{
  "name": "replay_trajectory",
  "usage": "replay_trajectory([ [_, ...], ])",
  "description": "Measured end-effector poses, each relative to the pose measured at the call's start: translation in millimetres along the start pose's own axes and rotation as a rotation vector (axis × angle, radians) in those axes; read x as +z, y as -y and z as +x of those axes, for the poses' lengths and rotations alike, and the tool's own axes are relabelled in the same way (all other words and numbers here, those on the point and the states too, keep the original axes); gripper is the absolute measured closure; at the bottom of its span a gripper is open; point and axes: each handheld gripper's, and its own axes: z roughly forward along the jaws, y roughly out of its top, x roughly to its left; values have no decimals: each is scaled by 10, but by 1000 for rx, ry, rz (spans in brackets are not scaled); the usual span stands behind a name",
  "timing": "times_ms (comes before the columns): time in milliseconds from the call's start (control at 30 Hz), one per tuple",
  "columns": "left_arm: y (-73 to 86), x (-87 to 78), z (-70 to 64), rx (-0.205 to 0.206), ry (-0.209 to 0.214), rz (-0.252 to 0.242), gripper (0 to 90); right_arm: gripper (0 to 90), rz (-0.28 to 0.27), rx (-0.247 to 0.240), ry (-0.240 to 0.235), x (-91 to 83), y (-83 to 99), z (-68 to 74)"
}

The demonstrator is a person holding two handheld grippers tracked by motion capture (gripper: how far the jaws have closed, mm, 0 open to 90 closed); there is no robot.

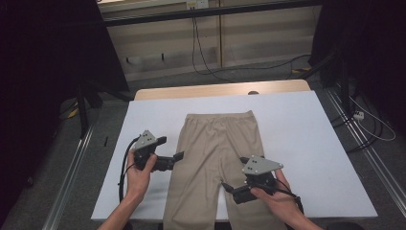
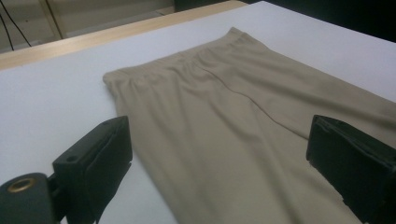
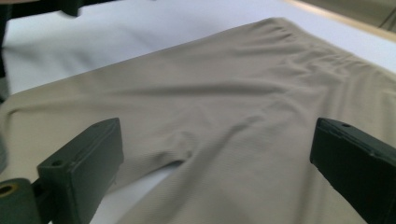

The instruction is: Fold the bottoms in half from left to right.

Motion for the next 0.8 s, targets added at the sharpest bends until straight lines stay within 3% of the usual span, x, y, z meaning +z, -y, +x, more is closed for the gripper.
replay_trajectory([
  [100, -79, 108, 82, -7, 2, 13, 92, 23, 29, -2, -58, 68, -123, 91],
  [167, -114, 166, 115, 16, 4, 29, 92, 26, 38, -10, -72, 112, -158, 129],
  [267, -137, 225, 156, 9, -2, 24, 92, 32, 52, -25, -83, 167, -197, 176],
  [367, -187, 359, 266, 11, -21, 35, 94, 27, 104, -42, -118, 281, -287, 261],
  [467, -236, 471, 356, 5, -27, 58, 103, 39, 123, -58, -129, 367, -356, 301],
  [600, -312, 569, 450, -3, -39, 50, 103, 37, 125, -69, -152, 440, -445, 337],
  [700, -378, 699, 531, -33, -45, 27, 102, 42, 128, -83, -123, 545, -559, 451],
  [800, -370, 798, 535, -36, -67, 50, 91, 35, 143, -99, -150, 648, -604, 556],
])
